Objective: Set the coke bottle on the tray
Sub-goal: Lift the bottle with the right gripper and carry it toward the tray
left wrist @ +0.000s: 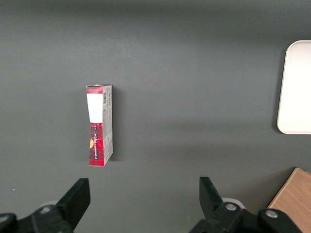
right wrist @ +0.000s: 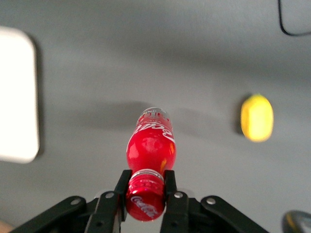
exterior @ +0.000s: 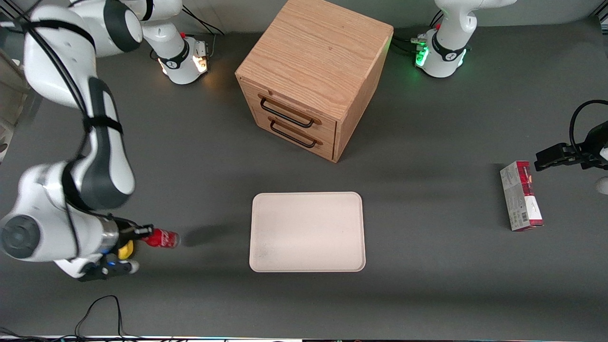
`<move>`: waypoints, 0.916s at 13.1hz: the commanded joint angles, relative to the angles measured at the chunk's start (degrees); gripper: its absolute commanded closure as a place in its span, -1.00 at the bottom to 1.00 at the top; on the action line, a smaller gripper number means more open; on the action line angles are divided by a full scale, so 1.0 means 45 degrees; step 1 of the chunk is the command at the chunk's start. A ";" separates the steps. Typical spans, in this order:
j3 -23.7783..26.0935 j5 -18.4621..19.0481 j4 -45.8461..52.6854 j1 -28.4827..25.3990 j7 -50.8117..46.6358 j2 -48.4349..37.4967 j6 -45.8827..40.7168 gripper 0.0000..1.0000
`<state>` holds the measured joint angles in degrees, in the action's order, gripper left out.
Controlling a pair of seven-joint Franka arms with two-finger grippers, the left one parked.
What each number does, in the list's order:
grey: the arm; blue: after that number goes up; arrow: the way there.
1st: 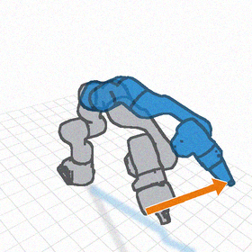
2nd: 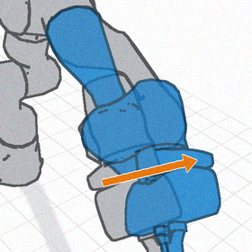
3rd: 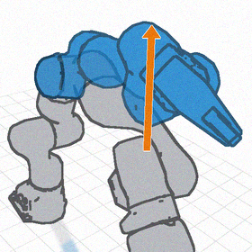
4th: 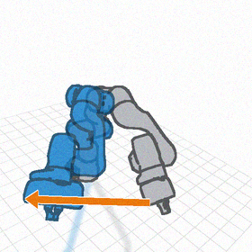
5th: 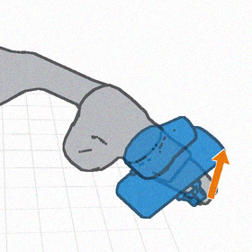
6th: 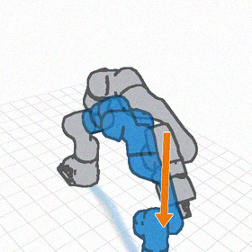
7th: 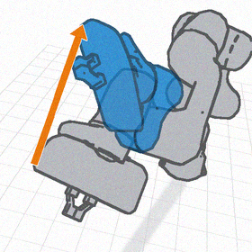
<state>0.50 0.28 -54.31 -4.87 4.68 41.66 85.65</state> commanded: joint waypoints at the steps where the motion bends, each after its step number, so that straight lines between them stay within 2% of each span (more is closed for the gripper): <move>1: -0.0073 0.0093 -0.2003 0.0298 0.1378 -0.2667 -0.1006 1.00; 4: -0.0073 0.0113 -0.6121 0.0378 0.1460 -0.5909 0.0609 1.00; 5: -0.0073 0.0113 -0.6733 0.0378 0.1460 -0.6363 0.0905 1.00; 9: 0.0160 0.0093 -0.6546 0.0203 0.1032 -0.6272 0.0849 1.00; 12: 0.0591 0.0191 -0.4269 -0.0906 -0.1306 -0.4462 0.0694 1.00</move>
<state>2.33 0.27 -81.59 -5.55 5.17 15.82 89.49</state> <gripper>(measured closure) 0.687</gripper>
